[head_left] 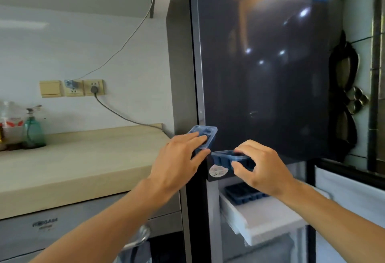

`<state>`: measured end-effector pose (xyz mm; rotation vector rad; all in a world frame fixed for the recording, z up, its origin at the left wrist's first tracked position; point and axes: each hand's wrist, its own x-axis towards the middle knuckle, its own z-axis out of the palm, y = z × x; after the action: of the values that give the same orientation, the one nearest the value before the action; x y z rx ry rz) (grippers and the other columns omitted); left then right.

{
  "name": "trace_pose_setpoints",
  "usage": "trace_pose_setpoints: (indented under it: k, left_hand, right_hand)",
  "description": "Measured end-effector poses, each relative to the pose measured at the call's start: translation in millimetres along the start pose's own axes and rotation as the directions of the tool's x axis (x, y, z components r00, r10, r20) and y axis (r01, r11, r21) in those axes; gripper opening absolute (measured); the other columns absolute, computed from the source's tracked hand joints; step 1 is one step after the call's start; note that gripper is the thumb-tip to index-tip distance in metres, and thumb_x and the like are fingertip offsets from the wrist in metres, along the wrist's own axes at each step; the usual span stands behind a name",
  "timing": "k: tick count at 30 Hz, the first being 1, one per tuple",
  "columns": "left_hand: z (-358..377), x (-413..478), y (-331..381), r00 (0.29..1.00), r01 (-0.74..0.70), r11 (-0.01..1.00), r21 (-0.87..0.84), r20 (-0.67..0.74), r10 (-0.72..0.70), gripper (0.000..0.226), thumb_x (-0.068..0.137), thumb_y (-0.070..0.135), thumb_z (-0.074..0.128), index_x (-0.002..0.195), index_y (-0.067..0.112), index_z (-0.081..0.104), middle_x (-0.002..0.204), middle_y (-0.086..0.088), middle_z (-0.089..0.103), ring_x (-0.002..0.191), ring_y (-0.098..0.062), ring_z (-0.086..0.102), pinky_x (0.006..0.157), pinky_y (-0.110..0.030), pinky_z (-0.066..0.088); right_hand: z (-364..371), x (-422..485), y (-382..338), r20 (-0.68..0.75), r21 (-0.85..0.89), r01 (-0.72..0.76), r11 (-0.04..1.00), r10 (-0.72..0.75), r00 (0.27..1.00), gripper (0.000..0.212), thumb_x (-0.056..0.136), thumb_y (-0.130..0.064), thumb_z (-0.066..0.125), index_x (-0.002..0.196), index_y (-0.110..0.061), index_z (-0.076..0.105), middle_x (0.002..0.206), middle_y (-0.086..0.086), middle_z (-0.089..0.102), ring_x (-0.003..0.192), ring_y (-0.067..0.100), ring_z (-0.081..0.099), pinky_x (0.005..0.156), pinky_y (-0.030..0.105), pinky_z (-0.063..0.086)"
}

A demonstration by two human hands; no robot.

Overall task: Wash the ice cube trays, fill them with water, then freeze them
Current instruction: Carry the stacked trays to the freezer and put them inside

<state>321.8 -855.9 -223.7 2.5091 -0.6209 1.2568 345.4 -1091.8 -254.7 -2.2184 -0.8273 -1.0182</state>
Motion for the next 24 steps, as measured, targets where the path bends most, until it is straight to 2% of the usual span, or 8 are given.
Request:
trace_pose_setpoints:
  k: [4,7,10,13,15,17,20,24]
  left_hand:
    - [22.0,-1.4,36.4,0.997,-0.076,0.996,-0.047,0.008,0.076,0.044,0.095,0.044,0.064,0.135,0.025,0.065,0.138,0.004,0.064,0.123,-0.018,0.061,0.099,-0.034,0.051]
    - [50.0,-2.0,57.9,0.991,-0.11,0.989,-0.099,0.071,0.117,0.045,0.097,0.046,0.061,0.138,0.027,0.062,0.14,0.006,0.062,0.126,-0.016,0.059,0.102,-0.033,0.049]
    - [87.3,-6.3,71.4,0.979,-0.11,0.982,-0.153,0.154,0.134,0.048,0.098,0.05,0.057,0.141,0.03,0.057,0.145,0.01,0.057,0.131,-0.013,0.054,0.108,-0.033,0.047]
    - [127.3,-13.4,82.6,0.956,-0.13,0.973,-0.193,0.234,0.174,0.044,0.097,0.052,0.053,0.134,0.031,0.064,0.135,0.011,0.064,0.123,-0.016,0.058,0.098,-0.037,0.053]
    - [154.5,-16.9,88.4,0.937,-0.129,0.975,-0.183,0.299,0.18,0.046,0.094,0.057,0.043,0.122,0.03,0.068,0.123,0.01,0.067,0.114,-0.017,0.061,0.087,-0.041,0.057]
    - [182.9,-16.3,91.8,0.917,-0.127,0.979,-0.156,0.358,0.176,0.046,0.094,0.058,0.04,0.118,0.03,0.066,0.12,0.01,0.066,0.11,-0.017,0.061,0.083,-0.042,0.057]
    - [225.8,-10.5,94.1,0.877,-0.117,0.983,-0.139,0.45,0.168,0.041,0.096,0.057,0.043,0.121,0.031,0.064,0.123,0.011,0.064,0.111,-0.017,0.06,0.085,-0.041,0.056]
    - [274.0,0.1,96.7,0.81,-0.145,0.986,-0.084,0.563,0.167,0.041,0.1,0.055,0.041,0.127,0.032,0.06,0.127,0.012,0.062,0.114,-0.018,0.059,0.086,-0.04,0.055]
  right_hand:
    - [-16.0,-30.2,35.4,0.024,-0.12,-0.087,0.989,0.09,0.996,0.024,0.087,-0.031,0.072,0.103,-0.014,0.073,0.096,-0.009,0.062,0.08,0.014,0.062,0.071,0.038,0.054]
    - [-24.3,-51.8,66.0,0.039,-0.187,-0.16,0.969,0.17,0.985,0.027,0.087,-0.032,0.073,0.106,-0.013,0.072,0.099,-0.008,0.061,0.083,0.015,0.061,0.075,0.038,0.054]
    - [-29.8,-72.6,96.5,0.042,-0.213,-0.264,0.941,0.279,0.959,0.043,0.082,-0.049,0.062,0.111,-0.017,0.07,0.101,-0.009,0.06,0.085,0.014,0.061,0.075,0.035,0.053]
    - [-30.5,-90.8,131.5,0.051,-0.238,-0.366,0.9,0.388,0.92,0.056,0.075,-0.062,0.05,0.114,-0.024,0.063,0.103,-0.014,0.056,0.085,0.012,0.058,0.074,0.029,0.05]
    - [-28.4,-101.5,157.4,0.069,-0.25,-0.429,0.868,0.457,0.887,0.053,0.072,-0.064,0.048,0.111,-0.029,0.059,0.104,-0.015,0.056,0.084,0.012,0.059,0.074,0.031,0.05]
    - [-26.3,-108.5,182.5,0.092,-0.259,-0.481,0.838,0.517,0.851,0.042,0.071,-0.062,0.05,0.102,-0.034,0.053,0.099,-0.015,0.056,0.08,0.011,0.058,0.07,0.03,0.05]
    - [-21.1,-113.3,217.5,0.138,-0.261,-0.531,0.806,0.575,0.806,0.028,0.076,-0.05,0.061,0.098,-0.036,0.051,0.098,-0.015,0.054,0.08,0.005,0.056,0.062,0.018,0.041]
    - [-7.4,-115.4,259.5,0.169,-0.271,-0.563,0.781,0.614,0.771,0.028,0.08,-0.044,0.065,0.101,-0.034,0.049,0.101,-0.012,0.052,0.082,0.004,0.053,0.06,0.018,0.038]
